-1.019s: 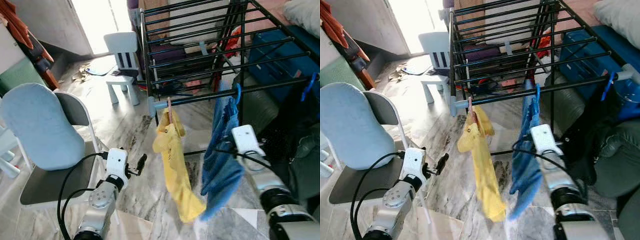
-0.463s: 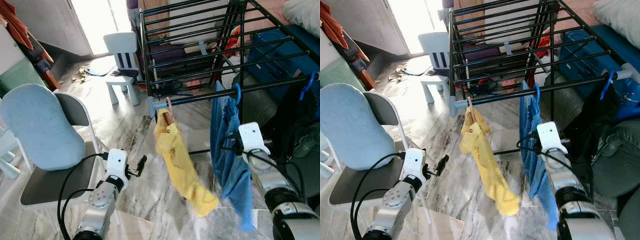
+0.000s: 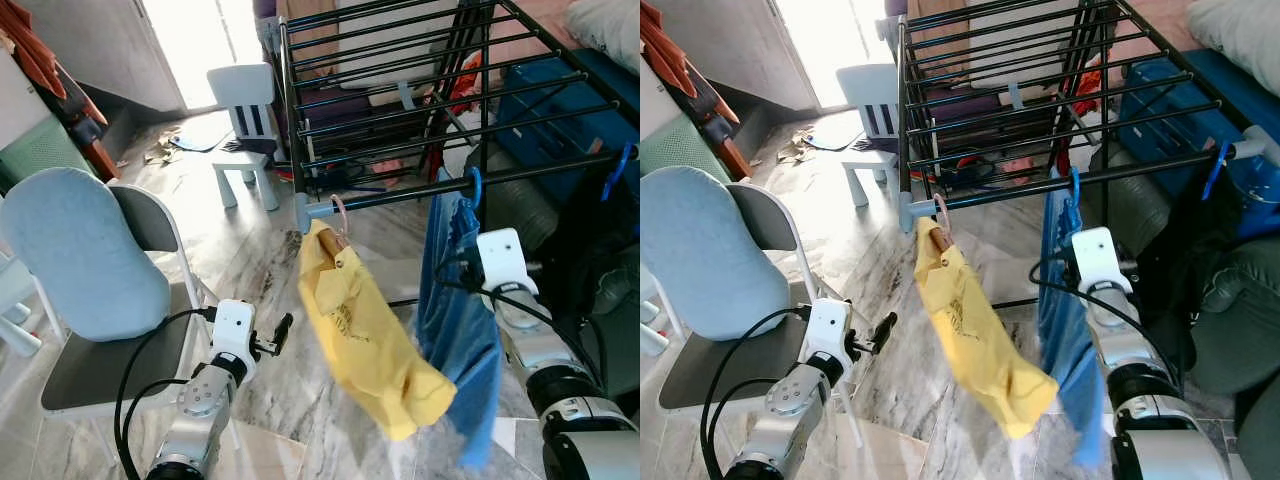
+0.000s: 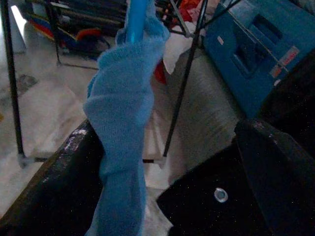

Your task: Hang hanger

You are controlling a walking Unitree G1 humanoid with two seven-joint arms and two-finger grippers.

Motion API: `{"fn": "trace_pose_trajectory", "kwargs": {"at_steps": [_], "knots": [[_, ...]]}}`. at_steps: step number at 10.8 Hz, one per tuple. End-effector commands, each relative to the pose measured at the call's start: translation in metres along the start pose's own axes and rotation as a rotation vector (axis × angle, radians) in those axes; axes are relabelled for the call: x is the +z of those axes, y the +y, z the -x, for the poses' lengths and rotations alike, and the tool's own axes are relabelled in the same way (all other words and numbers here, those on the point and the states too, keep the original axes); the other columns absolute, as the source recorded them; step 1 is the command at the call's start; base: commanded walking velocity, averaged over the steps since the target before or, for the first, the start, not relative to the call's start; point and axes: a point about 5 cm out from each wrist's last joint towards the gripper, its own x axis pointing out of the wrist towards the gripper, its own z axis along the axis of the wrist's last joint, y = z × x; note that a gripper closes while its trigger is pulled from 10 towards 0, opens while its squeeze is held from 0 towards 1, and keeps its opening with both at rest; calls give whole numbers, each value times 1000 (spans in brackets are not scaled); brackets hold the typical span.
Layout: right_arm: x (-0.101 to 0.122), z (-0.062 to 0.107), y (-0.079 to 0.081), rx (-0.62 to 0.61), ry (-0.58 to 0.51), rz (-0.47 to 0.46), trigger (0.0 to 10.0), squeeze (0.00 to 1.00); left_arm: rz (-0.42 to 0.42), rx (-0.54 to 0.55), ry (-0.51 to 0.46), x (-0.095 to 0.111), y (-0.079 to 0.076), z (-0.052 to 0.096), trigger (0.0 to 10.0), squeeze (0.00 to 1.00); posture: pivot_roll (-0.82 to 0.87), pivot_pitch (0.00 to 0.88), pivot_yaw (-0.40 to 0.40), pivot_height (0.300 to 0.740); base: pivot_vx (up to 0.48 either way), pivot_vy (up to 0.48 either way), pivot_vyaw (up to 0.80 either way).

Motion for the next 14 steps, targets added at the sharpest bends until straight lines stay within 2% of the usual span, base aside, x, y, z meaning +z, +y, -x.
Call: {"fn": "trace_pose_trajectory", "kwargs": {"at_steps": [1,2,4,5,7,10,11,13,14], "knots": [[12,-2,13,36,-32,-38,10000,0,-14,15,10,0,9,1,10000,0,-224,0,178,740,0,0,0],[10,-1,31,103,-7,-65,10000,0,-16,9,15,-1,8,1,10000,0,-231,0,182,740,0,0,0],[1,2,45,133,63,-63,10000,0,-17,4,24,-2,6,0,10000,0,-235,0,181,740,0,0,0],[-4,4,45,133,85,-58,10000,0,-15,5,28,-3,6,0,10000,0,-235,0,181,740,0,0,0],[-16,5,31,62,124,2,10000,0,-15,2,45,-7,6,0,10000,0,-235,0,181,740,0,0,0],[-17,6,3,-74,103,12,10000,0,-19,0,64,-11,7,-1,10000,0,-246,0,189,740,0,0,0],[-15,6,3,-69,87,6,10000,0,-21,-2,64,-11,7,-1,10000,0,-250,0,194,740,0,0,0],[2,6,9,-26,-18,-33,10000,0,-28,-9,57,-9,6,-2,10000,0,-254,0,200,740,0,0,0],[4,5,8,-23,-29,-43,10000,0,-31,-11,53,-8,5,-3,10000,0,-254,0,200,740,0,0,0]]}}
